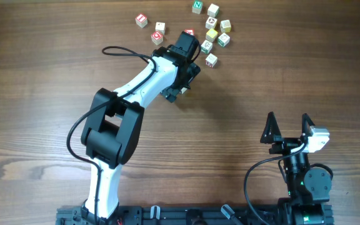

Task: Form a circle
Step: 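Lower the block onto the table and open the left gripper, then retract the left arm back toward the left side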

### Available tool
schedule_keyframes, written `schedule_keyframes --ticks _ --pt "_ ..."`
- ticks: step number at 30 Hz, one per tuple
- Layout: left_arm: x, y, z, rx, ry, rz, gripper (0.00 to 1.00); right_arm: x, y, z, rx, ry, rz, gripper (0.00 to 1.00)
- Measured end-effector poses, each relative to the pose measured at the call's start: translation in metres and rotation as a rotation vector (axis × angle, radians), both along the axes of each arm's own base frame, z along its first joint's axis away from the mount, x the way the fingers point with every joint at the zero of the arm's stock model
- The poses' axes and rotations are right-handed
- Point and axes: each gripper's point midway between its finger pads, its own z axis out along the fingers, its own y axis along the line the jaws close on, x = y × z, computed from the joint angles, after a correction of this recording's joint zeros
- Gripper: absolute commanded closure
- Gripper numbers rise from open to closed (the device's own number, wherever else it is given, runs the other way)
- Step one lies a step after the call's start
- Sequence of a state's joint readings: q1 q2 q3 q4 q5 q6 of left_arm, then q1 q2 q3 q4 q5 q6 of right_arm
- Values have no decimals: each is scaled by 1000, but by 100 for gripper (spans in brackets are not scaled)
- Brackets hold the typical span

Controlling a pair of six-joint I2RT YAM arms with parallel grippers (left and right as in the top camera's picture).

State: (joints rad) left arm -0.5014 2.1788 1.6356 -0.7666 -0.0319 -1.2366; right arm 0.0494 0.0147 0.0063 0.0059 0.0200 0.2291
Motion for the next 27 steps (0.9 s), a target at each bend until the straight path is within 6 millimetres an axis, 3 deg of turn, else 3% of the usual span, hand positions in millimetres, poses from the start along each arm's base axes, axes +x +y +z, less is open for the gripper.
schedule_keyframes --ticks 5,9,12,19,24,27 --pt "6 9 9 38 -38 -10 0 0 0 0 0 0 0 0" --pt "16 19 61 89 -169 -86 0 0 0 0 0 0 0 0" --pt "3 43 96 173 -186 -144 0 0 0 0 0 0 0 0" --pt "-48 119 107 334 41 -137 0 0 0 0 0 0 0 0" --pt "-66 150 110 372 140 -102 0 0 0 0 0 0 0 0" --pt "-68 155 111 378 147 -94 0 0 0 0 0 0 0 0"
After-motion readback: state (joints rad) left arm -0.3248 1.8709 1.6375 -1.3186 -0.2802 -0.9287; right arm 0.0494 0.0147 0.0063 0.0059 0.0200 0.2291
